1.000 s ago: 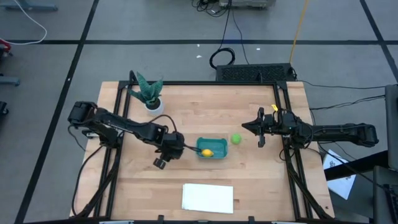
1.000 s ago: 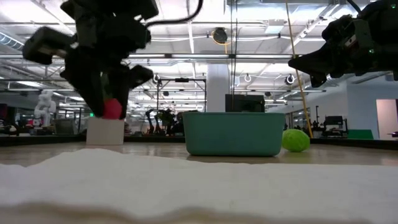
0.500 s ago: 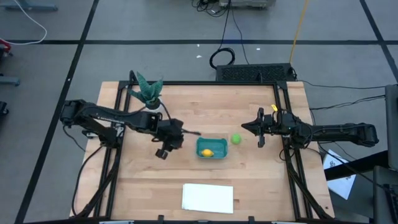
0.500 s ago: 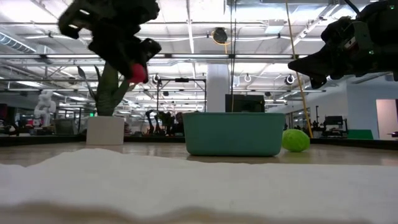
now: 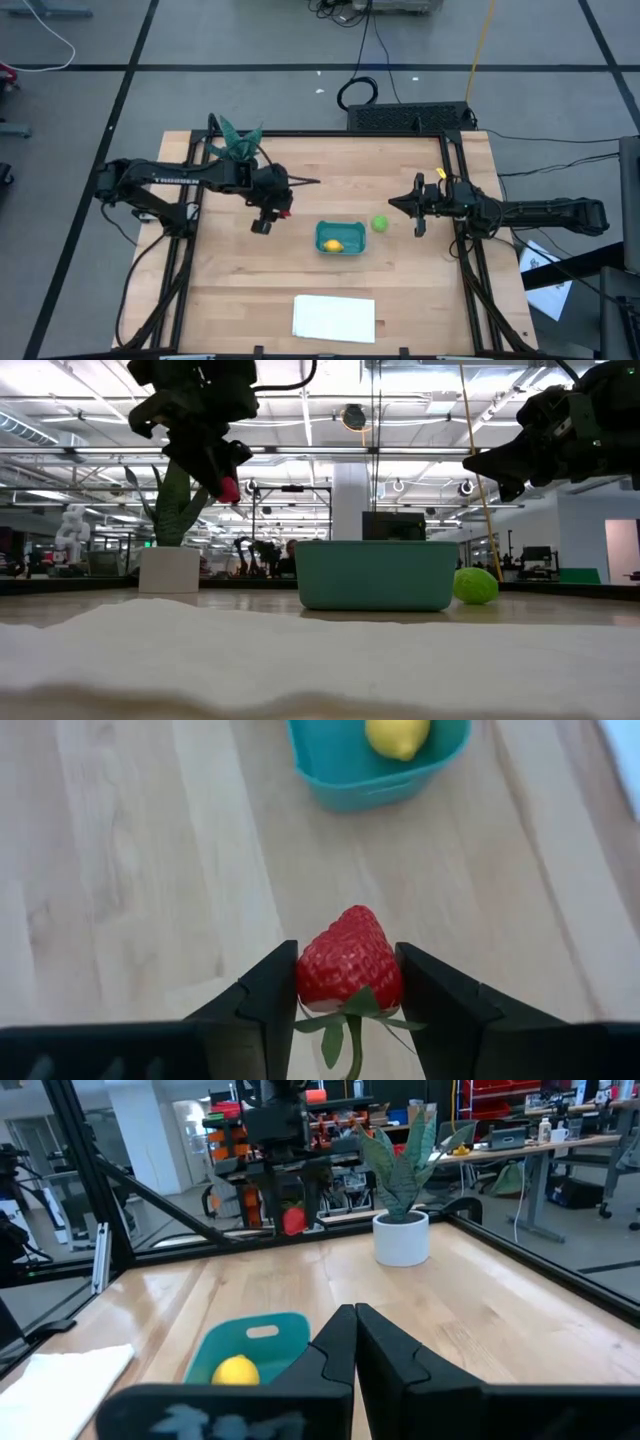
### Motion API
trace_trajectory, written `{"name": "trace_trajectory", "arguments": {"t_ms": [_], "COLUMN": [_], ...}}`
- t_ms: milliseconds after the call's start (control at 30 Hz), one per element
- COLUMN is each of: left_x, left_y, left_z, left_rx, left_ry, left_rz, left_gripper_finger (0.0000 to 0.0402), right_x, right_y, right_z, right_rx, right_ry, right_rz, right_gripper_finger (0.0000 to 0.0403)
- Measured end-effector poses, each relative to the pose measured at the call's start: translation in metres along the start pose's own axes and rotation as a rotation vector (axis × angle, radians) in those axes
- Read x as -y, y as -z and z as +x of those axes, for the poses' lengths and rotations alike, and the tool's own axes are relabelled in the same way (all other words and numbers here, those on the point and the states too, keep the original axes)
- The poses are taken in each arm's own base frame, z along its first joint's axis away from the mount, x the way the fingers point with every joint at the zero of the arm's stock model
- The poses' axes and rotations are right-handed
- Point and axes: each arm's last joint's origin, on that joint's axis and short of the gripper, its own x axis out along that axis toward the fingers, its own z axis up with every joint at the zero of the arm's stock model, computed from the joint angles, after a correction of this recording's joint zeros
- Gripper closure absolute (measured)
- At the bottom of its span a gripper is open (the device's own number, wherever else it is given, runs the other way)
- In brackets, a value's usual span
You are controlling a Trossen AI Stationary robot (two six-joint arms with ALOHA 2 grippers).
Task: Pick and placing Produce into tupperware
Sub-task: Put the red strawberry into the blue bin
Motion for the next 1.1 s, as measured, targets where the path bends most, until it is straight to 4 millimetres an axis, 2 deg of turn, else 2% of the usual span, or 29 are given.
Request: {"name": "trace_trajectory", "arguments": {"t_ms": [267, 500, 633, 800, 1100], "left_x": [-0.007, -0.013, -0.02, -0.029, -0.039], "left_y": [-0.008, -0.048, -0.07, -0.087, -0.095], "left_z": [-0.003, -0.01, -0.006, 0.01, 0.055], "left_rx": [0.083, 0.171, 0.197, 0.191, 0.108], "left_ry": [-0.005, 0.051, 0.095, 0.131, 0.178], "left_rz": [-0.051, -0.043, -0.022, 0.006, 0.034], "left_gripper_finger": [0.0245, 0.0245, 0.0245, 0.0245, 0.0245], "right_x": [0.0, 0.0, 0.0, 0.0, 0.0], "right_y": [0.0, 0.0, -0.001, -0.001, -0.001], "right_z": [0.0, 0.0, 0.0, 0.0, 0.0], "right_rx": [0.001, 0.001, 0.007, 0.008, 0.007], "right_ry": [0.0, 0.0, -0.001, -0.001, -0.001], "right_rz": [-0.002, -0.004, -0.004, -0.004, -0.004], "right_gripper_finger": [0.0403, 0.0403, 0.0403, 0.0403, 0.0403]}}
